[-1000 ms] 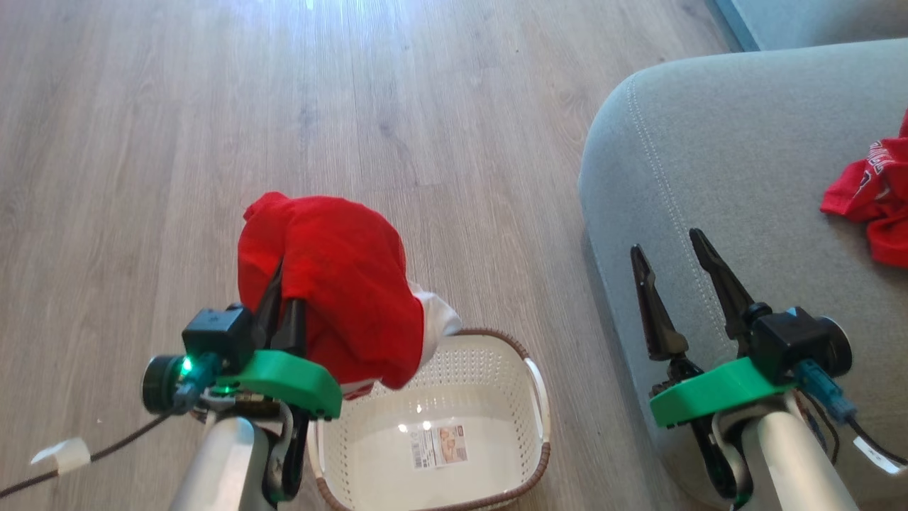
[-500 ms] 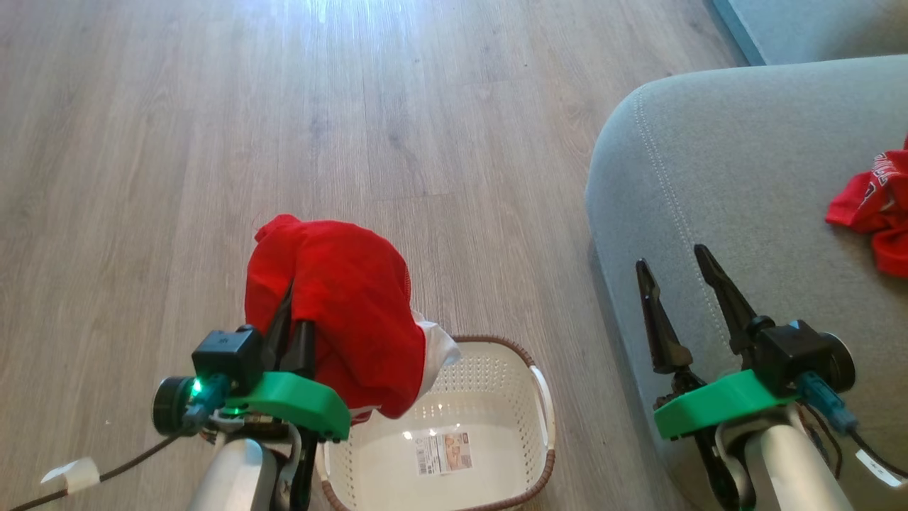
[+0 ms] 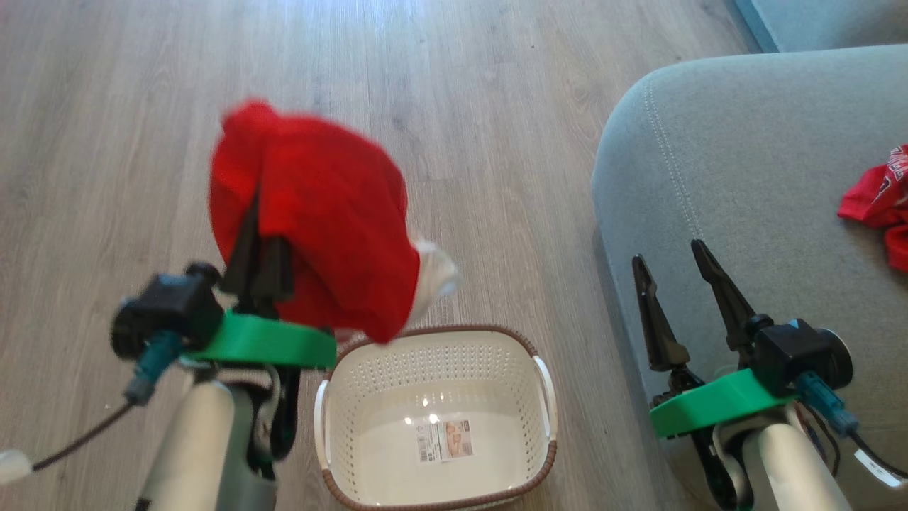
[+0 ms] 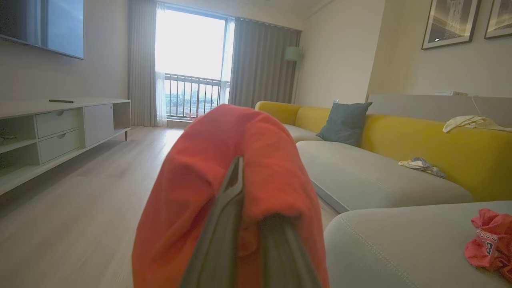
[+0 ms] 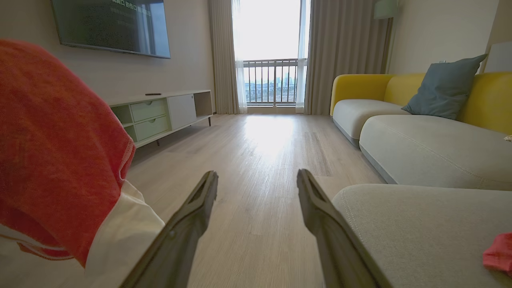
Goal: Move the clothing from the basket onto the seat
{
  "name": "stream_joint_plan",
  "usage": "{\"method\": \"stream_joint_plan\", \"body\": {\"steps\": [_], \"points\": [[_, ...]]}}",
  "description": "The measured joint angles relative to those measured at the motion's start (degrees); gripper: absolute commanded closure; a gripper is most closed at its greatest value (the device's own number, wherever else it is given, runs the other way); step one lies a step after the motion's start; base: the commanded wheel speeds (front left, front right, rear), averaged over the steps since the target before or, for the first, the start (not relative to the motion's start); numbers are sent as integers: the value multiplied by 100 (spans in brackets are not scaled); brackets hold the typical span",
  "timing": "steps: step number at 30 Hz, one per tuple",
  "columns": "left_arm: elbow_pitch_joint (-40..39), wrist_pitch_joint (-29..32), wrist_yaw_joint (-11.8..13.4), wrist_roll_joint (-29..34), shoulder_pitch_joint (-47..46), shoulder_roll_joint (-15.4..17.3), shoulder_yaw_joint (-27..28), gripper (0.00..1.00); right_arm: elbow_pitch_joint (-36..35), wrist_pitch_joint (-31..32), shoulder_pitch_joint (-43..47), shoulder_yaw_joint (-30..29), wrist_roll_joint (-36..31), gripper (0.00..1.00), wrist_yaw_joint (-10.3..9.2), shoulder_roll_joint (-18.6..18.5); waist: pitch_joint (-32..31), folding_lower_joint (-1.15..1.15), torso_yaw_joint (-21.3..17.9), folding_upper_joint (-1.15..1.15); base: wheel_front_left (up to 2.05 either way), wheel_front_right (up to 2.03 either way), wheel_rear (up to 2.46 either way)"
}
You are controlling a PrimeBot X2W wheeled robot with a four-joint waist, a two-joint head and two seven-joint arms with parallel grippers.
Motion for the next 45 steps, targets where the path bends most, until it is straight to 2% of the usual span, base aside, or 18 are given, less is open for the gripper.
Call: {"method": "stream_joint_plan", "body": {"steps": [6,10,21,32,35,41,45], "points": [[-758,-19,-1,47,-373,-3,32,100,-23,0,0,98,0,0,0,1,46,0,-40,0,0,0,0],[-970,-19,-68,48,-465,-3,-52,100,-24,0,0,113,8,0,0,2,56,0,-60,0,0,0,0],[-595,-44,-280,114,-437,-1,-1010,100,-24,0,0,189,109,0,0,10,36,0,-104,0,0,0,0],[-472,-44,-291,90,-420,1,-1083,100,-87,0,-1,552,171,0,0,-10,43,0,-155,0,0,0,0],[-468,-44,-289,90,-422,1,-1081,100,-210,0,-2,856,300,0,0,-114,49,0,-159,0,0,0,0],[-386,-44,-289,90,-422,1,-1080,100,-598,0,-104,2147,526,0,0,-721,60,0,-160,0,0,0,0],[-347,-44,-293,90,-423,2,-1146,100,-606,0,-421,2672,494,0,0,-1010,70,0,-159,0,0,0,0]]}}
